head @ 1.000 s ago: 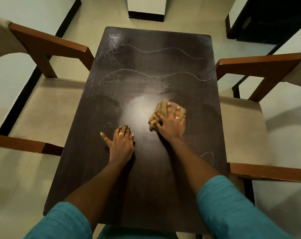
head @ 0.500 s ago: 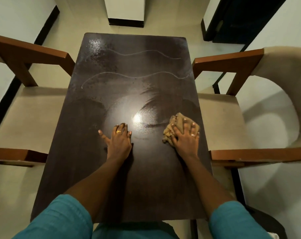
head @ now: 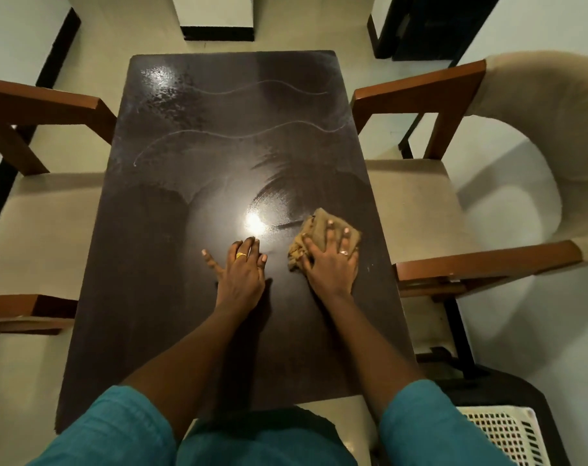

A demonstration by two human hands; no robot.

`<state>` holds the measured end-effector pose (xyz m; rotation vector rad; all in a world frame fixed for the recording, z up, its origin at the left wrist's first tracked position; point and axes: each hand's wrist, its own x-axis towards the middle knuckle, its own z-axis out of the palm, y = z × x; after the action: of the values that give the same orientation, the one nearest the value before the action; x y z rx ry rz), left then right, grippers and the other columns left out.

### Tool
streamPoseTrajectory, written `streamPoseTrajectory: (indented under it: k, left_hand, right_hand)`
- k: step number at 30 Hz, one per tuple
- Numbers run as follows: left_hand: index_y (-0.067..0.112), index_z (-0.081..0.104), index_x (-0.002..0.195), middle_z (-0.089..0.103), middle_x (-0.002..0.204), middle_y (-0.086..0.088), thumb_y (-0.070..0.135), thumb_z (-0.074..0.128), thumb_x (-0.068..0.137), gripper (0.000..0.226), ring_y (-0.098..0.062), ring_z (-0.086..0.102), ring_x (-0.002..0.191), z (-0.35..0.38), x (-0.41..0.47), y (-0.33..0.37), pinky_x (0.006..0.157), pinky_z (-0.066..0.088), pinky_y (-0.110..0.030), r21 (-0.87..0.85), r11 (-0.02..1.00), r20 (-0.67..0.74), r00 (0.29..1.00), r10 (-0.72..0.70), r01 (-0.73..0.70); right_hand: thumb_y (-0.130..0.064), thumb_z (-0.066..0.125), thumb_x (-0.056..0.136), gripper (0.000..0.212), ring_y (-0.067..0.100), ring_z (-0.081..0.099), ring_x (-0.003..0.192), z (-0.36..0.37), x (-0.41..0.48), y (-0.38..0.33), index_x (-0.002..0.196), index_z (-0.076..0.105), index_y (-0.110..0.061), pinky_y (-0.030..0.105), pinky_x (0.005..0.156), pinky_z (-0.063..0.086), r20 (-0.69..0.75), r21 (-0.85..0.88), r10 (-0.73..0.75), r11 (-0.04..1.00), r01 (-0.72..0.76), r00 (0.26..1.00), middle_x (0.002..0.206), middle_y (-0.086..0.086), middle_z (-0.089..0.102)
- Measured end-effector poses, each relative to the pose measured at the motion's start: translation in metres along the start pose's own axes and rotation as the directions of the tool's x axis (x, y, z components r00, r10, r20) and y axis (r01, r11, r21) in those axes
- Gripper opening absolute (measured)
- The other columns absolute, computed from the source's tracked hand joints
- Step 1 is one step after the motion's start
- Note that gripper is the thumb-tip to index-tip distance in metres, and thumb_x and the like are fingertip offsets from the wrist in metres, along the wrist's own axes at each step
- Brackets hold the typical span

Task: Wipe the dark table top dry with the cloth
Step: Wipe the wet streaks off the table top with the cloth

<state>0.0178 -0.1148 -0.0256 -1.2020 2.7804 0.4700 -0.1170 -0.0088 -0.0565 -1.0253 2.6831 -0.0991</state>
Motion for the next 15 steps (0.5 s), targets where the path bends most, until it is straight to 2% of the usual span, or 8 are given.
streamPoseTrajectory:
  k: [3,5,8,11,15]
  left_hand:
    - [0.018,0.028,0.145,0.029,0.153,0.002,0.034,0.021,0.1,0.048,-0.019,0.018,0.144,0.005,-0.001,0.007,0.102,-0.02,-0.065,0.011,0.999,0.02,0.999,0.033,-0.034]
    - [0.018,0.028,0.145,0.029,0.153,0.001,0.034,0.021,0.1,0.048,-0.019,0.017,0.145,0.007,0.0,0.012,0.102,-0.021,-0.064,0.017,0.998,0.023,0.998,0.061,-0.061]
    - [0.018,0.026,0.146,0.027,0.154,0.0,0.034,0.021,0.1,0.049,-0.019,0.015,0.145,0.007,0.002,0.024,0.102,-0.022,-0.063,0.026,0.994,0.033,0.994,0.101,-0.102]
    - [0.018,0.025,0.146,0.027,0.154,0.001,0.033,0.022,0.1,0.049,-0.019,0.015,0.145,0.007,0.004,0.037,0.103,-0.02,-0.063,0.028,0.991,0.044,0.99,0.132,-0.133]
    - [0.018,0.026,0.145,0.027,0.154,0.001,0.033,0.022,0.099,0.049,-0.019,0.014,0.145,0.011,0.002,0.045,0.102,-0.022,-0.062,0.014,0.988,0.052,0.986,0.156,-0.157]
  right_hand:
    - [-0.053,0.044,0.092,0.05,0.041,0.005,0.145,0.01,-0.031,0.002,0.14,0.035,-0.045,0.062,0.109,0.016,-0.016,0.0,-0.08,0.997,0.08,0.997,0.16,0.008,0.01]
    - [-0.053,0.052,0.087,0.051,0.043,0.019,0.142,0.017,-0.047,0.012,0.137,0.042,-0.044,0.064,0.105,0.026,-0.059,-0.037,-0.098,0.995,0.096,0.993,0.157,0.009,0.022]
    - [-0.054,0.058,0.084,0.054,0.044,0.031,0.137,0.024,-0.063,0.037,0.135,0.045,-0.043,0.063,0.1,0.034,-0.117,-0.063,-0.005,0.998,-0.002,0.993,0.153,0.01,0.033]
    - [-0.053,0.057,0.085,0.056,0.046,0.03,0.137,0.025,-0.072,0.059,0.137,0.042,-0.042,0.063,0.1,0.033,-0.16,-0.045,0.094,0.994,-0.102,0.983,0.152,0.012,0.034]
    - [-0.055,0.052,0.084,0.053,0.046,0.035,0.134,0.023,-0.069,0.063,0.135,0.047,-0.041,0.064,0.099,0.035,-0.193,-0.067,0.123,0.988,-0.138,0.973,0.147,0.015,0.04]
